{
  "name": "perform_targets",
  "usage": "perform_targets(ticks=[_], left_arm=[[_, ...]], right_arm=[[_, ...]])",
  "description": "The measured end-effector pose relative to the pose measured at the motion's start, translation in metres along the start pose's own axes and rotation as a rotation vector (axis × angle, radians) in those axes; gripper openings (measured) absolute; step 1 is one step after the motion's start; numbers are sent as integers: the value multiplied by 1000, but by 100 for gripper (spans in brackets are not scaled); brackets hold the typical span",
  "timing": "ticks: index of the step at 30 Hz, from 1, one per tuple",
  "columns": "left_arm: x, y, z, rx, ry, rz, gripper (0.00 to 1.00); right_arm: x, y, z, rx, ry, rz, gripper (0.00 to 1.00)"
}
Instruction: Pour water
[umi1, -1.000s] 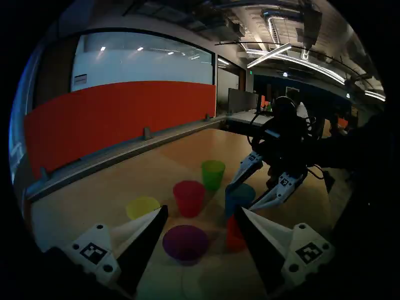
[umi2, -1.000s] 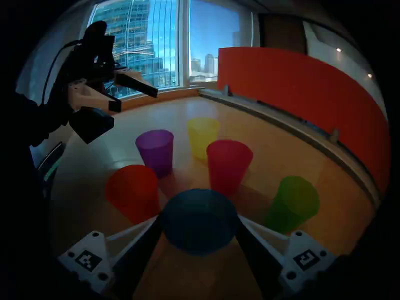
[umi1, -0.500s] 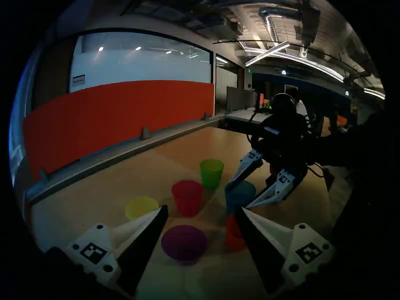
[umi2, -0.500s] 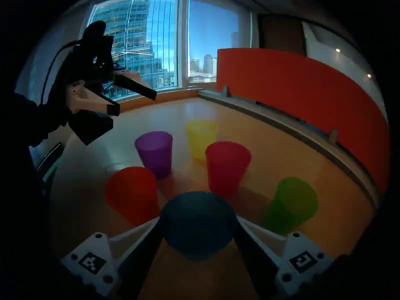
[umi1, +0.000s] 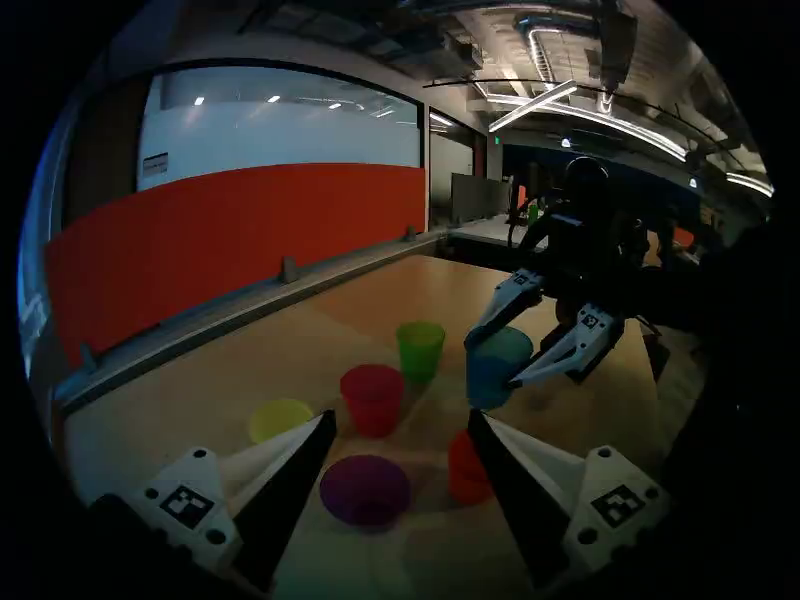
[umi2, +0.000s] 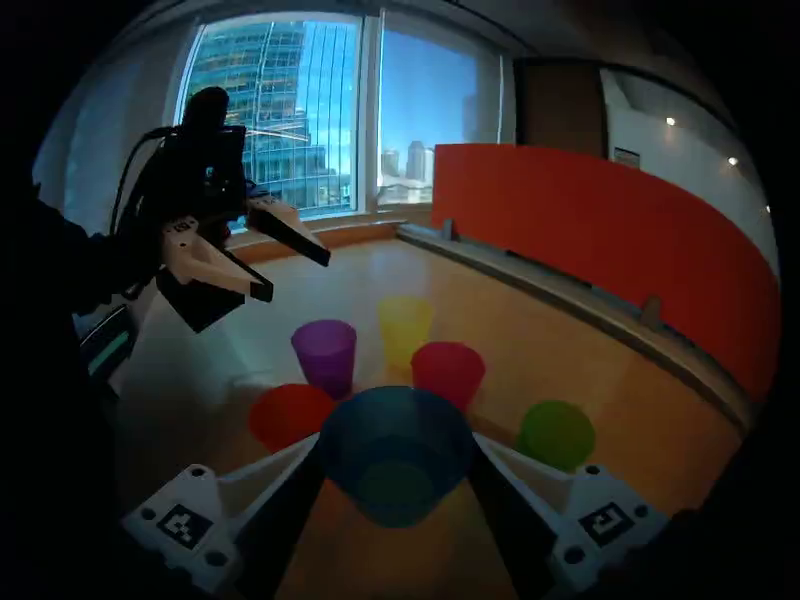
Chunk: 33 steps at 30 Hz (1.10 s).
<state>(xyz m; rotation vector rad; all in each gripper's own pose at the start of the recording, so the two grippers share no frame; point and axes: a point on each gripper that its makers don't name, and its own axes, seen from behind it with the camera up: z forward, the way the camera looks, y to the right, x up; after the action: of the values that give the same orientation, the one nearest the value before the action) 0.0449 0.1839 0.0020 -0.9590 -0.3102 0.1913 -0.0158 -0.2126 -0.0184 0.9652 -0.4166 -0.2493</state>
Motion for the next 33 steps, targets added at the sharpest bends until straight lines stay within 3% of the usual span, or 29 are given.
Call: perform_targets(ticks=[15, 33], left_arm=[[11, 7, -2, 5, 15, 14, 98], [22, 15, 5, -13, 20, 30, 98]], right_arm=[[50, -12, -39, -15, 156, 0, 91], [71, -15, -53, -35, 234, 7, 92]])
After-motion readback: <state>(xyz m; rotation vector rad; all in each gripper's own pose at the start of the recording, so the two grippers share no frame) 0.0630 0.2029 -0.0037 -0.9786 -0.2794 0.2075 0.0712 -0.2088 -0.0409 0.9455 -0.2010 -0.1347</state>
